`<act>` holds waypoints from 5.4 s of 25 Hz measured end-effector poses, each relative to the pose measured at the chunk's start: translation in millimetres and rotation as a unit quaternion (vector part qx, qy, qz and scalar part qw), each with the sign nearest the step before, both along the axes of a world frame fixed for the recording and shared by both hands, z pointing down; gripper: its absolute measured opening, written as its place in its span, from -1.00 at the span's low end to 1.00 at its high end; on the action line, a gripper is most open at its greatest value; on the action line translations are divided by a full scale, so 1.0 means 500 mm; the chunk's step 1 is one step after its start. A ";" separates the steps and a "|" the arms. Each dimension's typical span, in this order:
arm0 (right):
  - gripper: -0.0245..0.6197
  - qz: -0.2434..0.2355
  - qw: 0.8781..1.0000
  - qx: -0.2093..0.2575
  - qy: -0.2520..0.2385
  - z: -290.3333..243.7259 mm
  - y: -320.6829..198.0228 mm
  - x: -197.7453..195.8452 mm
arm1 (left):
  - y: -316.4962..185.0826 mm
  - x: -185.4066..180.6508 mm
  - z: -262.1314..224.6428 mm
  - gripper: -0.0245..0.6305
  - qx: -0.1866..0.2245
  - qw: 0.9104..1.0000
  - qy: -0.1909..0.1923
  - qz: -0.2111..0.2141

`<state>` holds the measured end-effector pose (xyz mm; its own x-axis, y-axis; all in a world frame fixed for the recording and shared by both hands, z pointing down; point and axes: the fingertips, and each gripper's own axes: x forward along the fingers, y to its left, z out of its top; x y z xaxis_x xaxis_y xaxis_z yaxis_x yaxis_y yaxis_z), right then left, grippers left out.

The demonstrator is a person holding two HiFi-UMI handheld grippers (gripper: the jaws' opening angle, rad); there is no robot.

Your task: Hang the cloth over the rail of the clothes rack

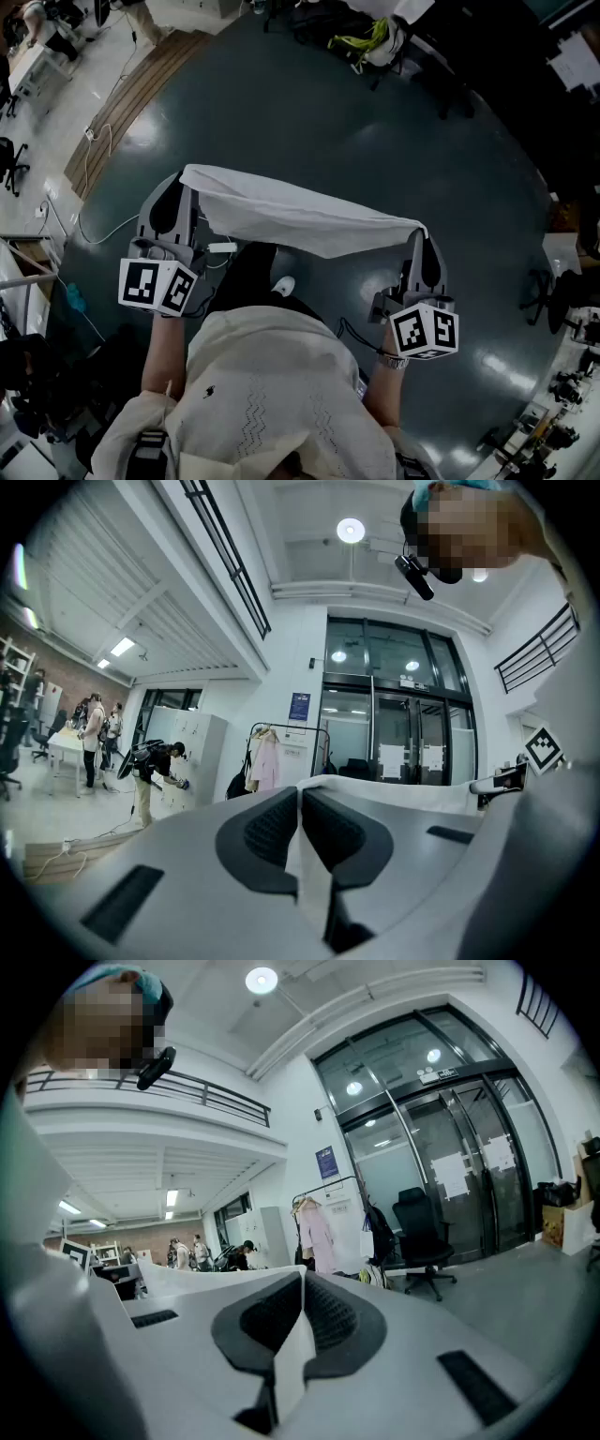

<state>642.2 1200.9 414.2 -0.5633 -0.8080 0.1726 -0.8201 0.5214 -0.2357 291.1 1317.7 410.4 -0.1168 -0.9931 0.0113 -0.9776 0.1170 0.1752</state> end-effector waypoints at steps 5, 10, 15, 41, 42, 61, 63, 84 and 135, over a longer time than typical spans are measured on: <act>-0.84 0.002 1.000 0.001 0.006 0.000 -0.081 -0.079 | -0.101 -0.088 0.012 -0.85 -0.001 1.000 0.000 0.001; -0.84 0.026 1.000 0.000 0.015 -0.012 -0.220 -0.174 | -0.254 -0.187 0.012 -0.85 -0.005 1.000 -0.006 0.020; -0.84 0.046 0.999 0.008 0.017 -0.025 -0.318 -0.307 | -0.374 -0.326 0.010 -0.85 -0.004 0.999 -0.005 0.042; -0.84 0.023 0.999 -0.030 0.017 0.073 -1.054 -0.646 | -1.068 -0.653 0.029 -0.85 -0.043 0.997 -0.051 0.038; -0.84 0.020 0.999 -0.022 0.016 0.061 -1.092 -0.650 | -1.099 -0.655 0.017 -0.85 -0.035 0.997 -0.055 0.034; -0.84 0.109 0.993 -0.024 0.035 0.039 -1.566 -0.858 | -1.727 -0.900 0.058 -0.85 -0.016 0.993 -0.002 0.120; -0.84 0.133 0.990 -0.016 0.034 0.014 -1.621 -0.881 | -1.827 -0.927 0.045 -0.85 -0.009 0.989 -0.007 0.147; -0.84 0.154 0.978 0.052 0.132 0.012 -2.094 -0.888 | -2.401 -0.931 -0.003 -0.85 0.022 0.959 -0.176 0.221; -0.84 0.234 0.687 0.489 0.484 -1.009 -2.948 -0.947 | -3.269 -0.956 -0.991 -0.85 0.271 0.725 -0.633 -0.018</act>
